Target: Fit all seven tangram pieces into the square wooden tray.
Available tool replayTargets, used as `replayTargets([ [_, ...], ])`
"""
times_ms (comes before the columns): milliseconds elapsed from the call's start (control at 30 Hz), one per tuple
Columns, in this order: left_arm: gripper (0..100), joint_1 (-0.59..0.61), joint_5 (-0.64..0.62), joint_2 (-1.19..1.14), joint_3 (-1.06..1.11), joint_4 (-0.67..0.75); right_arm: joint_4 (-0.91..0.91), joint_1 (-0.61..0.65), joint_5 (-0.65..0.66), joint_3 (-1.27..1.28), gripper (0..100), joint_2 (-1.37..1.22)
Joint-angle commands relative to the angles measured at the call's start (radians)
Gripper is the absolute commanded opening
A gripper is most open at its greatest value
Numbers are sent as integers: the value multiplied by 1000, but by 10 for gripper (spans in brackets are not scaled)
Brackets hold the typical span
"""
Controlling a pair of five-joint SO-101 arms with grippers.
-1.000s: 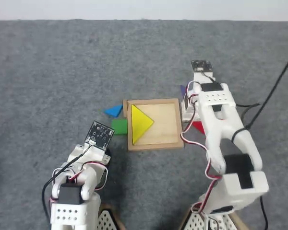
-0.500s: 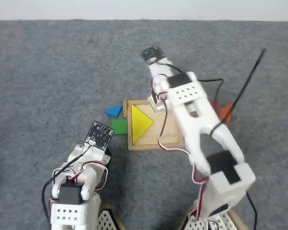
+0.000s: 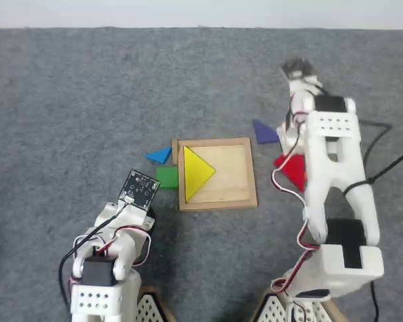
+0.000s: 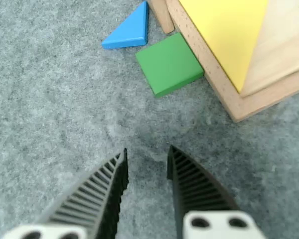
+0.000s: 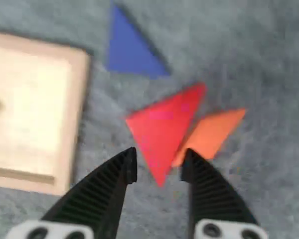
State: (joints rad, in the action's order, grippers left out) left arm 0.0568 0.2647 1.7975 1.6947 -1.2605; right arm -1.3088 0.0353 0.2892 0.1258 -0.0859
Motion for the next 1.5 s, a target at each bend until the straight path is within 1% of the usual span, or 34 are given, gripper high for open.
replayTargets([
  [0, 137, 6, -2, 15, -12, -6, 90, -7, -35, 92, 271, 47],
  [100, 137, 6, -2, 15, -12, -6, 199, 15, -175, 140, 278, 10],
  [200, 137, 6, -2, 15, -12, -6, 266, 33, -252, 143, 278, -58],
  [300, 137, 6, -2, 15, -12, -6, 303, 53, -265, 141, 278, -137],
  [433, 137, 6, -2, 15, -12, -6, 302, 74, -261, 109, 278, -219],
  [700, 137, 6, -2, 15, -12, -6, 292, 119, -269, 78, 278, -262],
  [800, 137, 6, -2, 15, -12, -6, 292, 116, -276, 78, 278, -266],
  [900, 137, 6, -2, 15, -12, -6, 306, 113, -354, 66, 278, -268],
  [1167, 137, 6, -2, 15, -12, -6, 298, 119, -485, 34, 278, -262],
  [1400, 137, 6, -2, 15, -12, -6, 297, 116, -505, 8, 278, -259],
  [1467, 137, 6, -2, 15, -12, -6, 298, 114, -539, -3, 278, -257],
])
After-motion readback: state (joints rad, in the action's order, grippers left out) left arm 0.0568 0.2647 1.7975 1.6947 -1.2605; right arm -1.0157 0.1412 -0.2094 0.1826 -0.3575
